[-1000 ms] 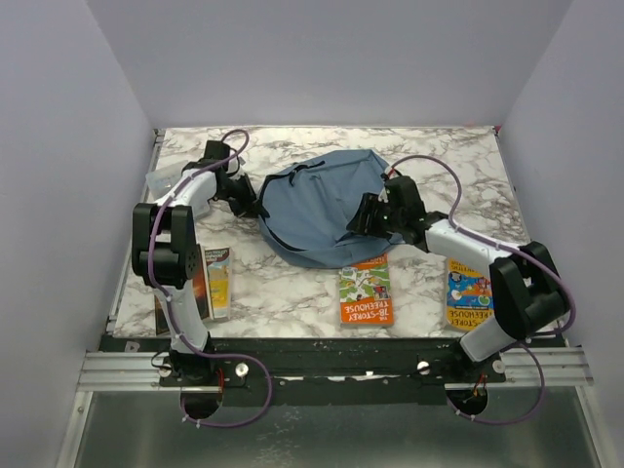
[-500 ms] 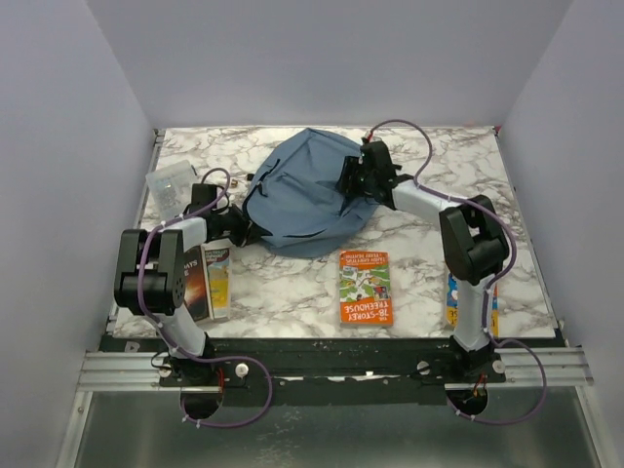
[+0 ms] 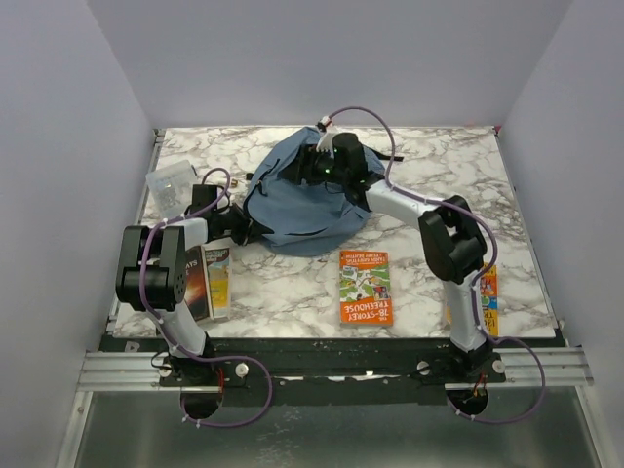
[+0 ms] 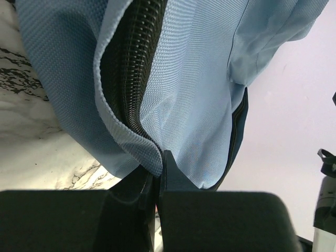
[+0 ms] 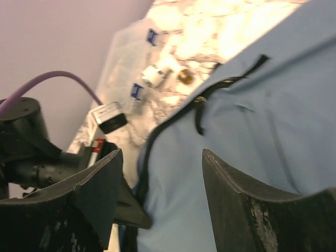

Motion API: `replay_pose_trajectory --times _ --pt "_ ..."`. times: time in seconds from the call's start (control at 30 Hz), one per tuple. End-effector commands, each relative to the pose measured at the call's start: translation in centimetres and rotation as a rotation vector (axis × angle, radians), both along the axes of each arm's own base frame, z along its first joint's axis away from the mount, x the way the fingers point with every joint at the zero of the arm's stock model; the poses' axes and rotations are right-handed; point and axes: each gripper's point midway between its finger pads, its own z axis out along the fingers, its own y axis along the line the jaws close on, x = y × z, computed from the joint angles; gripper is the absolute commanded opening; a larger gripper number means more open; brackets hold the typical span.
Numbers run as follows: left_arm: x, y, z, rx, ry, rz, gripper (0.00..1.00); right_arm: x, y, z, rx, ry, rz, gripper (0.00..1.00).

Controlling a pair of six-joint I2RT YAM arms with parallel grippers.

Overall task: Pack the student bag
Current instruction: Unzip the student bag at the center of the board.

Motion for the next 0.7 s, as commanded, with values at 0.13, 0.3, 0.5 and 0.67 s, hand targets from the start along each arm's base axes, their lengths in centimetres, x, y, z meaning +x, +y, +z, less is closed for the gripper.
replay_pose_trajectory --times 0.13,0.3,0.5,0.67 --pt "-1.6 -0.8 -1.2 -0.02 0.051 -0.015 0.0 0.1 6.1 -1.3 0.17 -0.029 0.168 0.58" --pt "-2.2 -1.1 -0.9 -0.044 0.054 -0.033 0.0 0.3 7.6 -4.8 0.133 0.037 0.185 0.48" --pt "-2.9 -1.0 -1.4 -0.035 0.063 -0.038 0.0 -0.5 9.8 -7.0 0.114 0.074 0.23 0.46" --pt "-3.1 -1.0 -1.3 -0.032 0.056 -0.043 0.0 0.4 10.4 -9.9 0.014 0.061 0.153 0.52"
